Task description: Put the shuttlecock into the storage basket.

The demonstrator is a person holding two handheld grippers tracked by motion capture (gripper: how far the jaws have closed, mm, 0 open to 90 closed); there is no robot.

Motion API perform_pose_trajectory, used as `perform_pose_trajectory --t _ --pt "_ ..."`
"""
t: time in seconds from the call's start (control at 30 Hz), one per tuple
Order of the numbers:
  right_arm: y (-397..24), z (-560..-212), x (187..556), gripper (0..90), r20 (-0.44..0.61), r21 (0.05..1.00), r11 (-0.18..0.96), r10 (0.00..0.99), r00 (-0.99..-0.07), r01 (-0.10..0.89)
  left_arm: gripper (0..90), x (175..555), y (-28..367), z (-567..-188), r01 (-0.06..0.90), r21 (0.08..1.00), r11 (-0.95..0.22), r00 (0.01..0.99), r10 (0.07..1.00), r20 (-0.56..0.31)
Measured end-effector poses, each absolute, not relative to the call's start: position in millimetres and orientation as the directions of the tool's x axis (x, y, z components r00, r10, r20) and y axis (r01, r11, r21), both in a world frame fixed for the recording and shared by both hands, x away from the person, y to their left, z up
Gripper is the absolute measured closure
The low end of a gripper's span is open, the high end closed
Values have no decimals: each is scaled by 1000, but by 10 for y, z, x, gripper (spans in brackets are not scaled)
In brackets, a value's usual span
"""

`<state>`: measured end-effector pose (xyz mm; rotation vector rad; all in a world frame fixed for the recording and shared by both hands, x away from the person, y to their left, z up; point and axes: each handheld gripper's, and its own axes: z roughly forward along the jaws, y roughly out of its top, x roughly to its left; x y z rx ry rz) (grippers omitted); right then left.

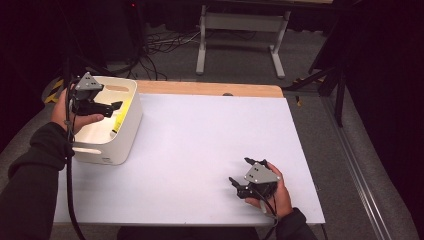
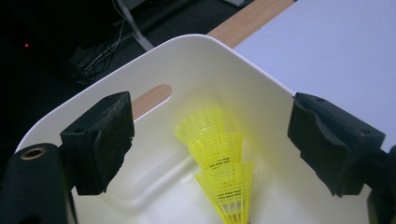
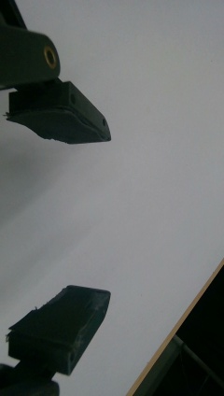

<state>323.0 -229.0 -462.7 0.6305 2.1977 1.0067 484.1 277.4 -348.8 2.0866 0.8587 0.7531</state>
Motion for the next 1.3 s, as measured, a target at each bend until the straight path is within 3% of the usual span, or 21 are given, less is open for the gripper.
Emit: perform_pose_trajectory --t 0.7,1.3 --pt "-2286 -4608 3223 205 -355 789 596 640 -682 149 155 4642 2606 -3340 226 857 -462 644 731 225" --pt "-2301 -4586 3220 205 -354 796 588 645 -677 145 144 4528 2526 -3351 201 861 -467 658 716 234"
